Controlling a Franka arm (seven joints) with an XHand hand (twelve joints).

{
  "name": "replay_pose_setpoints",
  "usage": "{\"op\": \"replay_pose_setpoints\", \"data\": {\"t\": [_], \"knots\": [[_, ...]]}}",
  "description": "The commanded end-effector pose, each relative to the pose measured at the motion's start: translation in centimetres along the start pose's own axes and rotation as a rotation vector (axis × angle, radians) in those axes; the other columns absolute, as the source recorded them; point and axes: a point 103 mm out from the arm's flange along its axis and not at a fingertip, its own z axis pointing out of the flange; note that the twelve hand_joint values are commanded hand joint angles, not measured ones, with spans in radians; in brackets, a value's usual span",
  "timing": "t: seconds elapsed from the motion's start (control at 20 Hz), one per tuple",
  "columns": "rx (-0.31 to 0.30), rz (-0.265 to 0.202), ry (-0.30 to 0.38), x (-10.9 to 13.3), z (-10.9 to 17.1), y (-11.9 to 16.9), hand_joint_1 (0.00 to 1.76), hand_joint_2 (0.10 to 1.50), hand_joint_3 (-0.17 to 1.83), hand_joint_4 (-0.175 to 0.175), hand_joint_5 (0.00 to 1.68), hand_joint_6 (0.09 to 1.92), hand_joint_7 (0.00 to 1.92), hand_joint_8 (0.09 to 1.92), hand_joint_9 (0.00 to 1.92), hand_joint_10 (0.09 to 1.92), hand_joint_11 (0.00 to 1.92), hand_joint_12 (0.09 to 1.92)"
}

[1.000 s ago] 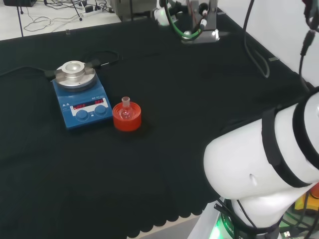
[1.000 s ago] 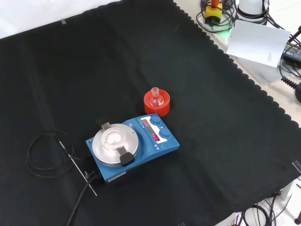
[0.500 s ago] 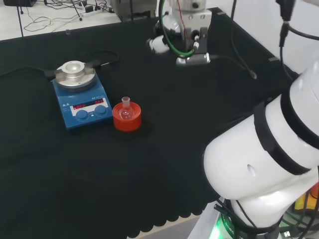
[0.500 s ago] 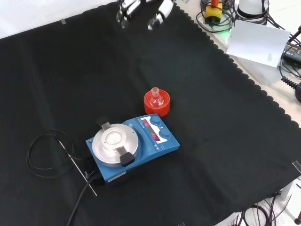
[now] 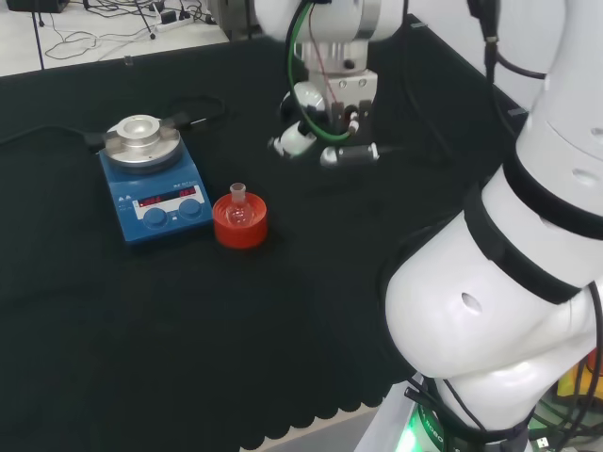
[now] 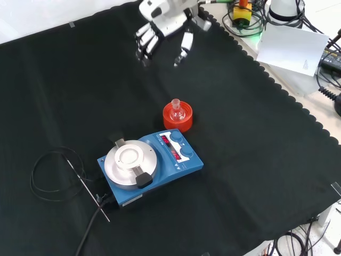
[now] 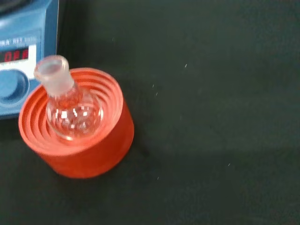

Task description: Pick up the round-bottom flask.

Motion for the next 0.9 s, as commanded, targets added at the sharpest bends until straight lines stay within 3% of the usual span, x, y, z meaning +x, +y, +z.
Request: {"op": "replay_pose_setpoints", "data": {"t": [0.05,0.35,0.9], "knots": [[-0.014,-0.082,0.001,2.3,3.3,1.5,0.81,0.75,0.53,-0.027,0.55,0.24,0.15,0.64,0.34,0.69,0.06,1.41],[-0.028,-0.116,-0.004,3.2,4.8,1.6,0.86,0.67,0.62,-0.026,0.6,0.29,0.17,0.63,0.37,0.68,0.06,1.41],[0.002,-0.157,-0.004,4.8,6.2,3.0,0.9,0.62,0.67,-0.031,0.61,0.47,0.18,0.63,0.4,0.67,0.08,1.41]]}}
